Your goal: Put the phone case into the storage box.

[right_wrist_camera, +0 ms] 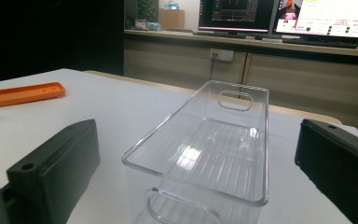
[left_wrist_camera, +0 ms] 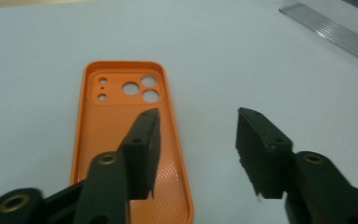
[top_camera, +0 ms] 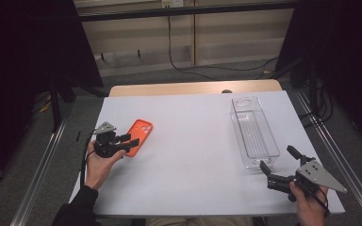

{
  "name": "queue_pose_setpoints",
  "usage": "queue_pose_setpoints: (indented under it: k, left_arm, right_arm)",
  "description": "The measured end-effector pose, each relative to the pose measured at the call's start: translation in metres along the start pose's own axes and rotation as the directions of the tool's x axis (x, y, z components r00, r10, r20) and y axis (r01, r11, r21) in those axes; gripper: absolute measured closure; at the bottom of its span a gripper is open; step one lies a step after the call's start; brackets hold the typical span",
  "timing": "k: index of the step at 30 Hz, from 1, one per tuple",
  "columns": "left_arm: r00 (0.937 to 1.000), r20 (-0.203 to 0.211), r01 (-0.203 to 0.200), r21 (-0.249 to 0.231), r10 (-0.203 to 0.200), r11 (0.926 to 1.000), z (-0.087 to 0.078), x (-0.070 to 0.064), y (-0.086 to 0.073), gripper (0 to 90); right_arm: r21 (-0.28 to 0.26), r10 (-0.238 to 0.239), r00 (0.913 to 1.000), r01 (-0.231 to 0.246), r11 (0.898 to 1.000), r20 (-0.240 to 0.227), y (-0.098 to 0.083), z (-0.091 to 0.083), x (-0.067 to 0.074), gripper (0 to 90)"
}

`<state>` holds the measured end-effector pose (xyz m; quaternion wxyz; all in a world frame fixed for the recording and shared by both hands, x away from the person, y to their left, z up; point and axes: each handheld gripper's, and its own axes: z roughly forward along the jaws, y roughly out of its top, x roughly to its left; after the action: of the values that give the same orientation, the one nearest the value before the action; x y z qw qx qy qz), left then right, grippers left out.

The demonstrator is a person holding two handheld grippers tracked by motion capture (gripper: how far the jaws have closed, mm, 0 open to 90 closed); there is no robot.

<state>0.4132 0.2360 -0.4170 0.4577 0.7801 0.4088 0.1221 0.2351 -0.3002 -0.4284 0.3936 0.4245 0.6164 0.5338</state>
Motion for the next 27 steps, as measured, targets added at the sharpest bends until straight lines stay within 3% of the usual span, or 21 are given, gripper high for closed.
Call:
queue_pose_setpoints:
  k: [4,7,10,13,15,20,23,25,27]
  left_arm:
    - [0.9995,-0.032,-0.003,0.002,0.003,1.0,-0.002,0.002,0.002,23.7]
    - [0.9983,-0.051,-0.027,0.016,0.028,0.9995,-0.002,0.003,0.003,16.5]
    - [0.9985,-0.041,-0.035,0.02,0.036,0.9992,-0.002,0.004,0.004,11.1]
    - [0.9975,-0.06,-0.038,0.018,0.039,0.9991,-0.005,0.006,0.007,9.6]
    - [0.9949,-0.092,-0.037,0.045,0.041,0.9983,-0.006,0.009,0.011,6.1]
    - [0.9939,-0.11,-0.008,0.0,0.008,1.0,-0.009,0.013,0.017,4.4]
    - [0.9944,-0.098,-0.036,0.051,0.041,0.9981,-0.007,0.016,0.021,4.4]
    - [0.9972,-0.067,-0.028,0.076,0.033,0.9968,-0.004,0.021,0.024,5.0]
    - [0.9963,-0.079,-0.027,0.075,0.033,0.9969,-0.002,0.024,0.026,5.0]
  right_arm:
    - [-0.002,0.0,1.0,0.0,1.0,-0.001,0.0,0.0,0.0,0.0]
    - [-0.002,-0.001,1.0,0.001,1.0,0.0,0.0,0.0,0.0,0.0]
    - [-0.001,-0.002,1.0,0.002,1.0,-0.001,0.0,0.0,0.0,0.0]
    - [-0.002,-0.003,1.0,0.003,1.0,-0.002,0.0,0.0,0.0,0.0]
    - [0.0,-0.003,1.0,0.003,1.0,-0.002,0.0,0.0,0.0,0.0]
    - [0.0,-0.003,1.0,0.003,1.0,0.0,0.0,0.0,0.0,0.0]
    - [-0.001,-0.005,1.0,0.005,1.0,-0.002,0.0,0.0,0.0,0.0]
    - [0.001,-0.007,1.0,0.007,1.0,-0.001,0.0,0.0,0.0,0.0]
    - [0.002,-0.005,1.0,0.005,1.0,0.0,0.0,0.0,0.0,0.0]
